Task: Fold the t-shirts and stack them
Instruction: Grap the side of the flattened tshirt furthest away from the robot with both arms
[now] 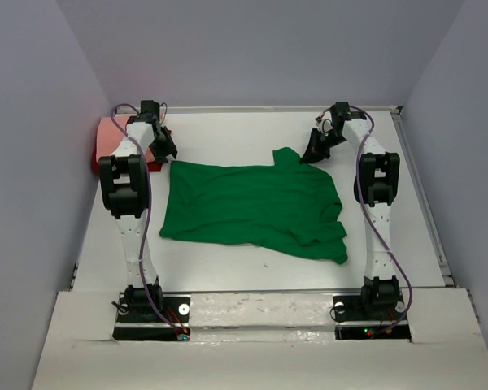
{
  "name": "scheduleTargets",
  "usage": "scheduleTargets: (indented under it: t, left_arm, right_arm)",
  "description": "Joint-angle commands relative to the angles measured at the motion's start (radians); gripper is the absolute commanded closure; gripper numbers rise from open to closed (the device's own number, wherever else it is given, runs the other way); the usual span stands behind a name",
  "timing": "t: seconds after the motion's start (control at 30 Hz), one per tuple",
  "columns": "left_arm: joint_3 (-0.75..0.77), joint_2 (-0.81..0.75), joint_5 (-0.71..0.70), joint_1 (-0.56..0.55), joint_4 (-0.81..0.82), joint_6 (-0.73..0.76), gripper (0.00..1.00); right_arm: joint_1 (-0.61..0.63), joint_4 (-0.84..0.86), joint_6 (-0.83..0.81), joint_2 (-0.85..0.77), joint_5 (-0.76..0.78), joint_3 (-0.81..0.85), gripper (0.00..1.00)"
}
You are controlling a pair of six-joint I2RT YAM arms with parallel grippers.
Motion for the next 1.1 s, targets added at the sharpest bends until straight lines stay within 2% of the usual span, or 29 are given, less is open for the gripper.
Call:
scheduleTargets:
  t: [0.0, 0.2, 0.43, 0.57, 0.8, 1.07]
  left_arm:
    - [0.019, 0.011, 0.039, 0.011, 0.008, 0.005, 0.62]
    - [0.039, 0.030, 0.023, 0.011, -0.009, 0.005, 0.82]
    - [0.048, 0.044, 0.024, 0.013, -0.012, 0.005, 0.85]
    - [0.044, 0.041, 0.027, 0.013, -0.007, 0.007, 1.00]
    - [0.034, -0.024, 0.032, 0.005, 0.003, 0.027, 1.00]
    - [0.051, -0.090, 0.044, -0.015, -0.004, 0.038, 1.00]
  right_arm:
    - [0.009, -0.002, -0.018, 0.009, 0.042, 0.036, 0.91]
    - [0.009, -0.004, -0.015, 0.015, 0.044, 0.046, 0.91]
    - [0.009, -0.005, -0.015, 0.018, 0.039, 0.047, 0.91]
    - [0.009, -0.004, -0.015, 0.020, 0.041, 0.044, 0.92]
    - [0.009, -0.004, -0.009, 0.015, 0.055, 0.046, 1.00]
    - [0.009, -0.010, -0.003, -0.017, 0.110, 0.061, 1.00]
